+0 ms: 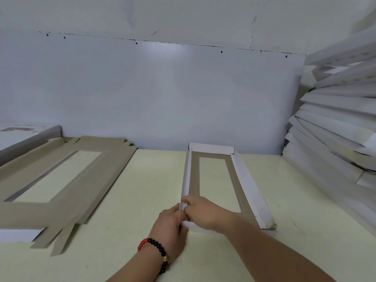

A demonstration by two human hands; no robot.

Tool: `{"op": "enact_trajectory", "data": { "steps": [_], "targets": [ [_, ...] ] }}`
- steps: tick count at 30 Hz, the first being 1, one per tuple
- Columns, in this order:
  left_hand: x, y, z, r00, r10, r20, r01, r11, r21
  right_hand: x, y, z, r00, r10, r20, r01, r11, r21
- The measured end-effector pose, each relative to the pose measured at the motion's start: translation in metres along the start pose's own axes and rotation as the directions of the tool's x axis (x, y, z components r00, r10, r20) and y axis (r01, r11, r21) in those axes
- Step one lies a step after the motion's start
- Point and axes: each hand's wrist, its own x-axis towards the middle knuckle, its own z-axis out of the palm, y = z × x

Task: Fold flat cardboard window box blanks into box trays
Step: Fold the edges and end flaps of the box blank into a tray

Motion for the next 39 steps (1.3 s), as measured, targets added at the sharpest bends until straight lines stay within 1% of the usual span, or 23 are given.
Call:
{"op": "enact_trajectory", "data": {
  "steps": [2,3,4,5,7,9,10,11,13,14,15,16,18,19,21,23,24,27,30,32,33,38,39],
  "targets": [
    [0.0,0.001,0.0,1.0,-0.004,0.009,0.004,1.0,0.007,-0.009,0.006,-0.002,0.999,-0.043,0.018,0.044,0.998,-0.05],
    [0.0,0.001,0.0,1.0,-0.017,0.012,0.017,1.0,0.008,-0.015,0.012,-0.004,0.998,-0.062,0.022,0.065,0.99,-0.123],
    [0.001,0.0,0.0,0.999,-0.032,0.014,0.032,0.999,0.011,-0.021,0.018,-0.006,0.996,-0.09,0.023,0.093,0.963,-0.253],
    [0.001,-0.002,0.0,0.999,-0.05,0.011,0.05,0.999,0.015,-0.028,0.026,-0.01,0.992,-0.127,0.019,0.123,0.895,-0.428],
    [0.002,-0.006,-0.001,0.997,-0.076,-0.006,0.076,0.996,0.037,-0.044,0.043,-0.022,0.975,-0.222,0.026,0.172,0.671,-0.722],
    [0.004,-0.012,-0.005,0.996,-0.089,-0.015,0.09,0.994,0.069,-0.058,0.058,-0.036,0.965,-0.258,0.035,0.167,0.514,-0.841],
    [0.006,-0.017,-0.008,0.995,-0.102,-0.012,0.103,0.991,0.09,-0.064,0.067,-0.044,0.964,-0.263,0.029,0.157,0.48,-0.863],
    [0.009,-0.022,-0.012,0.993,-0.122,-0.008,0.122,0.986,0.113,-0.069,0.076,-0.053,0.963,-0.269,0.015,0.146,0.474,-0.868],
    [0.015,-0.032,-0.023,0.984,-0.177,0.006,0.173,0.97,0.168,-0.08,0.089,-0.068,0.955,-0.297,-0.009,0.147,0.499,-0.854],
    [0.019,-0.036,-0.028,0.979,-0.202,0.003,0.198,0.963,0.182,-0.084,0.091,-0.073,0.948,-0.319,-0.01,0.152,0.479,-0.864],
    [0.022,-0.039,-0.032,0.976,-0.219,-0.009,0.216,0.956,0.198,-0.085,0.093,-0.075,0.934,-0.358,-0.012,0.153,0.427,-0.891],
    [0.024,-0.039,-0.033,0.974,-0.225,-0.023,0.223,0.941,0.254,-0.086,0.094,-0.074,0.917,-0.397,-0.027,0.143,0.392,-0.909],
    [0.027,-0.031,-0.029,0.982,-0.188,-0.023,0.18,0.887,0.424,-0.082,0.092,-0.066,0.874,-0.481,-0.07,0.144,0.393,-0.908],
    [0.028,-0.025,-0.023,0.99,-0.14,-0.003,0.127,0.885,0.448,-0.079,0.091,-0.06,0.862,-0.5,-0.082,0.154,0.413,-0.898],
    [0.024,-0.007,-0.004,0.997,-0.049,0.063,0.019,0.912,0.409,-0.073,0.084,-0.047,0.858,-0.505,-0.098,0.158,0.439,-0.884],
    [0.017,0.014,0.018,0.993,0.014,0.115,-0.057,0.922,0.382,-0.065,0.075,-0.033,0.829,-0.547,-0.115,0.159,0.427,-0.89],
    [0.013,0.024,0.027,0.992,0.023,0.121,-0.066,0.927,0.37,-0.062,0.071,-0.026,0.811,-0.57,-0.129,0.161,0.429,-0.889],
    [0.003,0.038,0.039,0.997,-0.027,0.071,0.006,0.958,0.285,-0.054,0.061,-0.006,0.782,-0.604,-0.152,0.186,0.459,-0.869],
    [-0.003,0.028,0.036,0.996,-0.059,0.061,0.042,0.969,0.245,-0.055,0.06,-0.002,0.799,-0.588,-0.127,0.223,0.486,-0.845],
    [-0.006,0.023,0.029,0.995,-0.064,0.082,0.042,0.968,0.246,-0.055,0.063,-0.01,0.854,-0.519,-0.031,0.304,0.547,-0.78],
    [-0.006,0.022,0.025,0.993,-0.069,0.095,0.042,0.964,0.263,-0.053,0.067,-0.016,0.877,-0.48,0.0,0.31,0.566,-0.764],
    [-0.006,0.024,0.017,0.99,-0.066,0.121,0.024,0.948,0.318,-0.032,0.086,-0.061,0.949,-0.309,-0.065,0.1,0.489,-0.867],
    [-0.006,0.025,0.016,0.991,-0.059,0.121,0.017,0.947,0.32,-0.027,0.088,-0.066,0.954,-0.29,-0.071,0.081,0.478,-0.875]
  ]
}}
